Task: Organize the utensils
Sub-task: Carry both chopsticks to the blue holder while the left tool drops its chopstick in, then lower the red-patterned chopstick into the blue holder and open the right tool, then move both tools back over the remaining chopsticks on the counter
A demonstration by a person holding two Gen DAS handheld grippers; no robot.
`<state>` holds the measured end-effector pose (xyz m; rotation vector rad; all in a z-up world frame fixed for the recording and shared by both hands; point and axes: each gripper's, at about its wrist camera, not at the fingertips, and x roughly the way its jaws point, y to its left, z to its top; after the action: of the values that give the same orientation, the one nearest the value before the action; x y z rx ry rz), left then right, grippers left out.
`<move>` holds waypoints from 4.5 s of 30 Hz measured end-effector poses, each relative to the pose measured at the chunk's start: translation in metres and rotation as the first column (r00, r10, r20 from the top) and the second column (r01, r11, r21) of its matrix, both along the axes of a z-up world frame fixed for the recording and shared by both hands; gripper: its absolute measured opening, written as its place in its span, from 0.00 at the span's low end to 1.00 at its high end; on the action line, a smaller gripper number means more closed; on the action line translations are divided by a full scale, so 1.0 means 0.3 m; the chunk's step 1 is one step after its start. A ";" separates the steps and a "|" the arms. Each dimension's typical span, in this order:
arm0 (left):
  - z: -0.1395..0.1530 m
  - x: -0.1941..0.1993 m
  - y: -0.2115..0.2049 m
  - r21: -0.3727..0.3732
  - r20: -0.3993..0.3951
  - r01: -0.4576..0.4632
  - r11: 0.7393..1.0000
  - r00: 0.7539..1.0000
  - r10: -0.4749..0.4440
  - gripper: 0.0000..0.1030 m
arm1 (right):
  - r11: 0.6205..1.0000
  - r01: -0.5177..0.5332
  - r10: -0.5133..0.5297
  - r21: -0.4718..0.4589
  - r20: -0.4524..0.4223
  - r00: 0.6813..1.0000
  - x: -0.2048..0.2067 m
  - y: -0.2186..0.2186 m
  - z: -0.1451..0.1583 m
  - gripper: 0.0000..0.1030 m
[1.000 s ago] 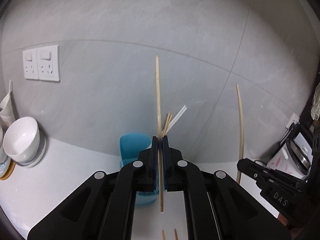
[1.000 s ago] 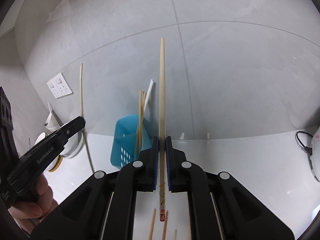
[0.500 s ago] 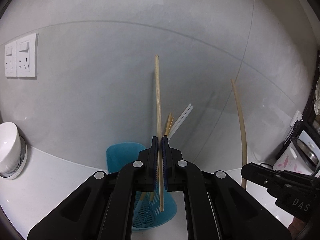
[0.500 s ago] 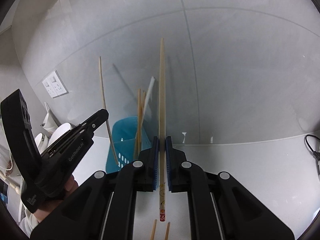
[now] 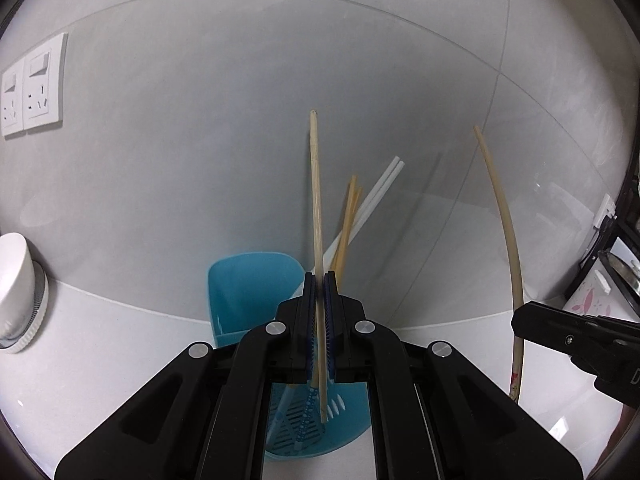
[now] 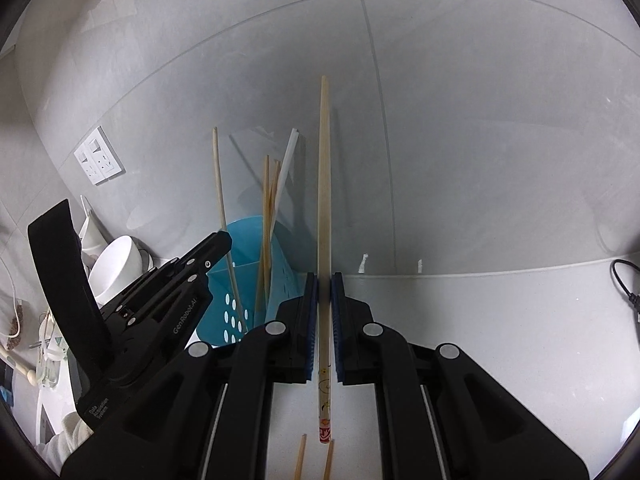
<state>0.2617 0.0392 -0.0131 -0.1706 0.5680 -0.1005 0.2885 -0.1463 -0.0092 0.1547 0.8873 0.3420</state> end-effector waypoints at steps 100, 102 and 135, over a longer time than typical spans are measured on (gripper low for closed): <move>0.063 -0.316 0.159 0.073 -0.272 -0.141 0.987 0.950 0.155 0.94 | 0.998 0.010 -0.006 -0.063 0.058 0.998 -0.164 -0.010 -0.070 0.89; 0.055 -0.330 0.132 0.068 -0.282 -0.125 0.990 0.949 0.140 0.94 | 0.997 0.031 -0.029 -0.065 0.032 0.999 -0.191 -0.059 -0.084 0.91; -0.382 -0.543 -0.173 0.097 -0.591 0.037 0.995 0.806 0.027 0.94 | 0.962 0.003 -0.086 -0.274 -0.290 0.953 -0.589 -0.261 -0.429 0.92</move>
<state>0.0988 -0.0128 -0.1277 -0.0950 1.2023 -0.0188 0.1119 -0.2246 -0.1380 -0.0291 1.2204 0.1519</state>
